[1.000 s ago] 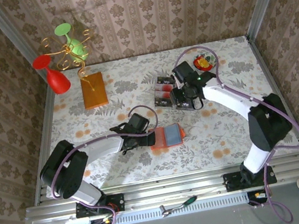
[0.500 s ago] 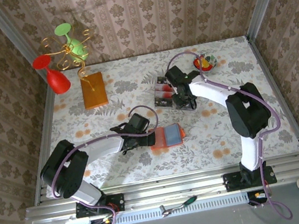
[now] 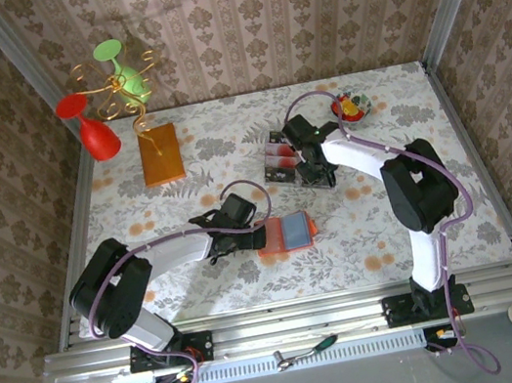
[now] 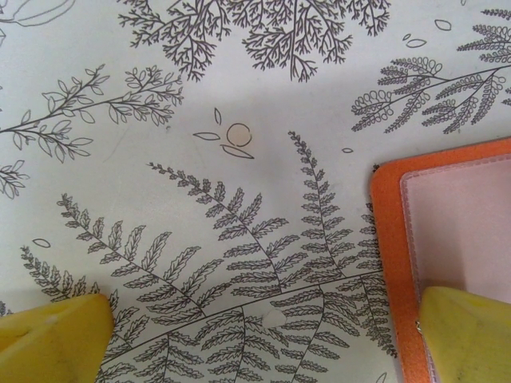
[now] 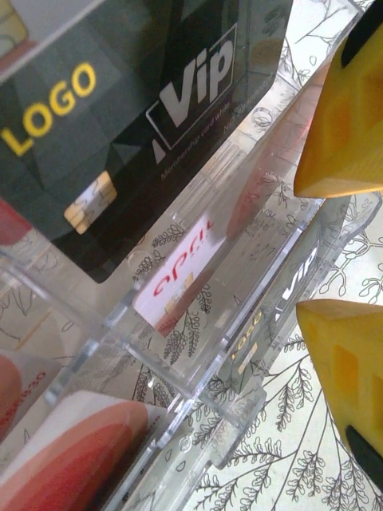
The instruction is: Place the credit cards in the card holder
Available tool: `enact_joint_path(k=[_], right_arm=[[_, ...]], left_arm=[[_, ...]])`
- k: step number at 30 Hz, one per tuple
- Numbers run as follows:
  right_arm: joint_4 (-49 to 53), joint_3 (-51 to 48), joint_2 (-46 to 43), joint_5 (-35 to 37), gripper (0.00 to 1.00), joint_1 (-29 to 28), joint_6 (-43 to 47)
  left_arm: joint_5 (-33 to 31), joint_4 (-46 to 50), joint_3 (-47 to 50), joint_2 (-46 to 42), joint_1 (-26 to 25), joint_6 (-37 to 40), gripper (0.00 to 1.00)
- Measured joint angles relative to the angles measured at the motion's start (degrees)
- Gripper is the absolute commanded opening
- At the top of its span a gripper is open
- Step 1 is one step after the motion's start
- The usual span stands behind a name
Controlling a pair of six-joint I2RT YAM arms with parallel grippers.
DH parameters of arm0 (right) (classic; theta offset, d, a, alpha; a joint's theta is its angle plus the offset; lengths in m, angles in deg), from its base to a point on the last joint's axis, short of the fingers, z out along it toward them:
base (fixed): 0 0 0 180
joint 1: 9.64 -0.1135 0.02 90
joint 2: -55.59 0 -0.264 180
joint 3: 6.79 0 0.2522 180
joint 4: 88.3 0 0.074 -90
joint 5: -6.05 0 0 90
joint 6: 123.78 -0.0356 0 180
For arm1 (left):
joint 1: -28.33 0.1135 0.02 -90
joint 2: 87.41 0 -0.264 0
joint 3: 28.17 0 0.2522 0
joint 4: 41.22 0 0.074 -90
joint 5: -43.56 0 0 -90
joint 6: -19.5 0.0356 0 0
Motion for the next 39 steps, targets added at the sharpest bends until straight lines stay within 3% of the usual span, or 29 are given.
enact_joint_path(k=[7,15,18,31,39], right_arm=[[-0.2,-1.4,-1.6,-3.0,0.23,0.3,-0.2],[-1.0,-5.1,-4.8,-6.7,0.23,-0.4,-0.8],[-1.1,-6.1,-5.8,-7.4,0.28,-1.4,-0.8],[-1.3,-6.3,-5.4,-6.9,0.29,-2.5,1.1],[-1.7,-6.0,-4.7,-6.8,0.22,-2.5,2.7]], left_arm=[[0.0,0.1,-0.1,0.0,0.0,0.0,1.00],[0.0,0.1,-0.1,0.0,0.0,0.0,1.00],[0.0,0.1,-0.1,0.0,0.0,0.0,1.00],[0.0,0.1,-0.1,0.0,0.0,0.0,1.00],[0.0,0.2,-0.2,0.1,0.0,0.0,1.00]])
